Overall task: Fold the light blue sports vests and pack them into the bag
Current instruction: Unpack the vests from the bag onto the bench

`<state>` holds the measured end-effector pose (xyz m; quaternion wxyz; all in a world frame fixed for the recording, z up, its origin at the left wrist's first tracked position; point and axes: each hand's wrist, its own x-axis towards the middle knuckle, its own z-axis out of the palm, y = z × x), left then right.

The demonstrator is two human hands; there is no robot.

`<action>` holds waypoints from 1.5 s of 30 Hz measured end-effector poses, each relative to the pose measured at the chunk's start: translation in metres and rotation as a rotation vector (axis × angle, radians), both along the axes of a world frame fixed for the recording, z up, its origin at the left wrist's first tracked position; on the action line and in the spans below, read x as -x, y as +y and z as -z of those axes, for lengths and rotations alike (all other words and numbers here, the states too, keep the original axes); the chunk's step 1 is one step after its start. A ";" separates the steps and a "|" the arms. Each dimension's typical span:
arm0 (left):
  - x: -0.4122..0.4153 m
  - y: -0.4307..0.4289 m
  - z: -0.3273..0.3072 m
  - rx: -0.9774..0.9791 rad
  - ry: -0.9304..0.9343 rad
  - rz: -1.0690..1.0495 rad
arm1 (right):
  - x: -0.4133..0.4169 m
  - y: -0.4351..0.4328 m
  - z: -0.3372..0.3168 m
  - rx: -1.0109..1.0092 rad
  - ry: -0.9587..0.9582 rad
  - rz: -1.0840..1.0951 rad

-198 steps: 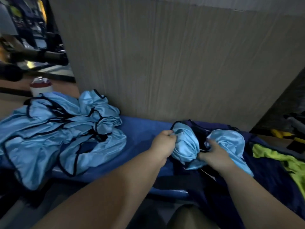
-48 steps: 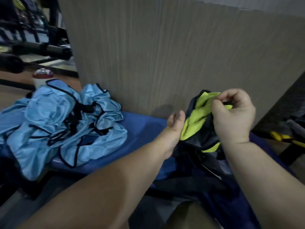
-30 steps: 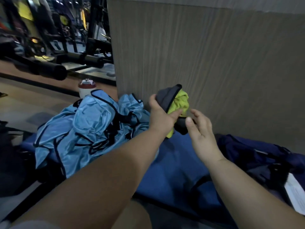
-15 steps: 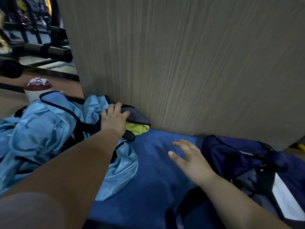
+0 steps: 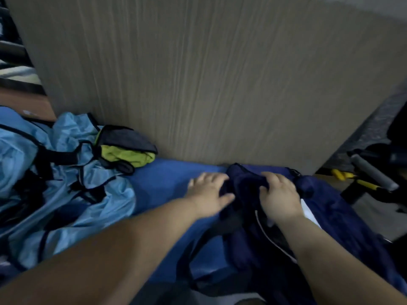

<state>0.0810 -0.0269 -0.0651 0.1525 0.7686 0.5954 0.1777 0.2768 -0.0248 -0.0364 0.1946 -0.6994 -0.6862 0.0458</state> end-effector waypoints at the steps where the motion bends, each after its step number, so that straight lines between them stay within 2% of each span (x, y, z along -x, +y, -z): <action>1: -0.022 -0.011 0.003 0.070 -0.001 0.053 | -0.023 -0.007 -0.006 -0.004 0.002 0.068; 4: -0.062 -0.034 0.010 0.287 0.030 0.132 | -0.084 -0.025 -0.021 0.036 -0.090 0.312; 6: -0.081 -0.041 0.010 0.354 0.056 0.127 | -0.125 -0.042 -0.023 0.152 -0.125 0.477; 10: -0.104 -0.042 0.012 0.379 0.103 0.132 | -0.194 -0.068 0.005 0.435 -0.008 0.630; 14: -0.125 -0.035 0.016 0.364 0.166 0.177 | -0.228 -0.082 0.027 0.474 0.125 0.628; 19: -0.158 -0.019 0.020 0.346 0.196 0.180 | -0.256 -0.087 0.027 0.437 0.153 0.638; 29: -0.184 0.015 0.031 0.284 0.213 0.132 | -0.274 -0.057 0.032 0.398 0.032 0.600; 33: -0.186 0.010 0.033 0.100 0.144 0.038 | -0.269 -0.055 0.036 0.464 0.016 0.582; 36: -0.180 0.006 0.025 -0.024 0.158 0.000 | -0.261 -0.055 0.035 0.496 -0.009 0.573; 41: -0.171 0.004 0.010 0.027 0.092 -0.076 | -0.248 -0.061 0.031 0.529 -0.024 0.585; 43: -0.167 0.000 0.006 0.050 0.084 -0.075 | -0.241 -0.065 0.028 0.475 -0.127 0.569; 45: -0.164 -0.006 0.004 0.073 0.074 -0.077 | -0.232 -0.064 0.027 0.306 -0.224 0.392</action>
